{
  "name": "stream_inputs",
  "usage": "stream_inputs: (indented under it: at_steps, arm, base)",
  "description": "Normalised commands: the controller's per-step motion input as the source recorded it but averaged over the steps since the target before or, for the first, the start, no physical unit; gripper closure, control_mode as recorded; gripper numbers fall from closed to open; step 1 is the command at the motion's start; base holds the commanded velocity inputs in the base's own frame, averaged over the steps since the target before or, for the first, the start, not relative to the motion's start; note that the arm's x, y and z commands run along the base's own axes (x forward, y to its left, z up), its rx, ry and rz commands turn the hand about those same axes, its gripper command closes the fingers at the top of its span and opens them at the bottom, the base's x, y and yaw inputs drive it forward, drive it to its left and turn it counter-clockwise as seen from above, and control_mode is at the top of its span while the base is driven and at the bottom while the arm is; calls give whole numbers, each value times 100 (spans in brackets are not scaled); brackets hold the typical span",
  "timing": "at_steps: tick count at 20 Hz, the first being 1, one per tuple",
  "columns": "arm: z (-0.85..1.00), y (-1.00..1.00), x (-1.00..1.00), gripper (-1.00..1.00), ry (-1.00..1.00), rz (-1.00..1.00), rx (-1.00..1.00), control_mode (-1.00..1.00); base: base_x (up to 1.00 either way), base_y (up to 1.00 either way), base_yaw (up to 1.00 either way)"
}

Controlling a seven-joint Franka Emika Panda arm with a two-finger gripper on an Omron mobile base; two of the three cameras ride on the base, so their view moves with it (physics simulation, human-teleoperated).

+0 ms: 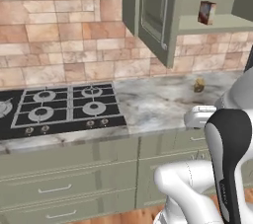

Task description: Pick the boxed food and cereal from the counter and place them in the cabinets closest to them.

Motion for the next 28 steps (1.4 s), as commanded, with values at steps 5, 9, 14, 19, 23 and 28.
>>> stream_inputs:
  at_steps: [5,9,14,19,23,28]
  arm:
    - [0,0,0,-100,0,0,0,100]
    - [0,0,0,-100,0,0,0,100]
    - [0,0,0,-100,0,0,0,100]
    - [0,0,0,-100,0,0,0,100]
    - [0,0,0,-100,0,0,0,100]
    - [0,0,0,-100,0,0,0,100]
  base:
    - [-22,54,0]
    - [-20,57,0]
    - [-21,59,0]
    - [-21,57,0]
    - [-20,56,0]
    - [-20,56,0]
